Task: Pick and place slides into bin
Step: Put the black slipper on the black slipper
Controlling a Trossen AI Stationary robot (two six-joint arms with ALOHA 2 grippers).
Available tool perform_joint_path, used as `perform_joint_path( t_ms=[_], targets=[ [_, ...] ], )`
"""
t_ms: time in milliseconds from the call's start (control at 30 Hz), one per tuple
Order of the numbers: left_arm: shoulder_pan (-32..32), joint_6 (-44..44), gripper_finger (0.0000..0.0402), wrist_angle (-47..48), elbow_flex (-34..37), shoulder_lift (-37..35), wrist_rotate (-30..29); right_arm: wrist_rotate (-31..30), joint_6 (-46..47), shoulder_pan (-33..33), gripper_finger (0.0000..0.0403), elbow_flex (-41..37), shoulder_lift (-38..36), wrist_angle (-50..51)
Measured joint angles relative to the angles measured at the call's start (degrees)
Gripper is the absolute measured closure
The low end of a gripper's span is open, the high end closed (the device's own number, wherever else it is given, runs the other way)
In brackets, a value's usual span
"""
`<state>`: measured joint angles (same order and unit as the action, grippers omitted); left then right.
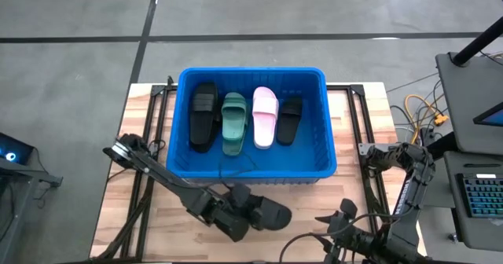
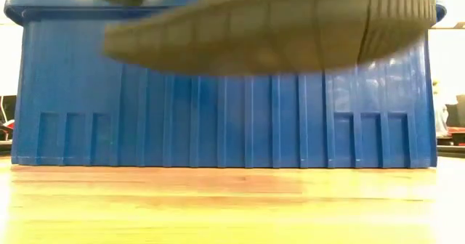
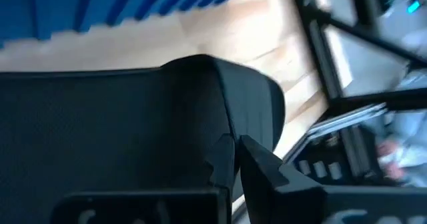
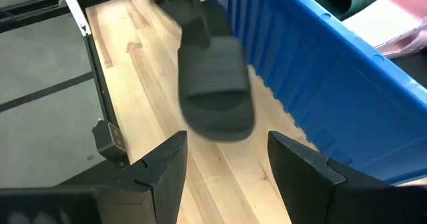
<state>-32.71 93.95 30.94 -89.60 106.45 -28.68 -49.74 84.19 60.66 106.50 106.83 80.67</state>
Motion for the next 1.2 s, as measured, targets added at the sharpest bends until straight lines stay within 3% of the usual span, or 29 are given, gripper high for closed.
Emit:
perform_joint_path(
  t_ms=[167,367,533,700,833,1033,1200],
  targets=[
    [-0.33,0.98,0.0402,-1.05,-0.15,-4.78,-4.69,-0.17,-2.18,-0.02,0.0204,0.0,-0.77,0.02],
    [-0.51,1.74,0.0401,-4.81,-0.33,-7.86,-10.02,-4.71,-3.75,0.09,0.0204,1.37,-1.74,0.06],
    [0.28,-1.31,0.0401,-10.97,-1.83,-7.8,-14.59,-6.39,-7.51,0.17,0.0204,4.14,-2.43,0.6],
    [3.43,-5.84,0.0401,-11.52,-4.72,-7.05,-19.3,-6.51,-5.23,0.2,0.0213,7.96,-2.54,8.35],
    [7.52,-11.83,0.0401,-14.77,-5.83,-7.27,-21.44,-6.43,-5.83,0.17,0.0242,8.72,-3.35,9.01],
    [12.92,-22.08,0.0401,-21.81,-9.31,-7.33,-21.6,-5.8,-5.79,-1.18,0.0321,8.33,-4.55,9.36],
    [15.99,-23.6,0.0401,-21.44,-10.57,-7.34,-24.0,-5.81,-5.49,-1.57,0.0387,8.28,-4.44,9.35]
  ],
)
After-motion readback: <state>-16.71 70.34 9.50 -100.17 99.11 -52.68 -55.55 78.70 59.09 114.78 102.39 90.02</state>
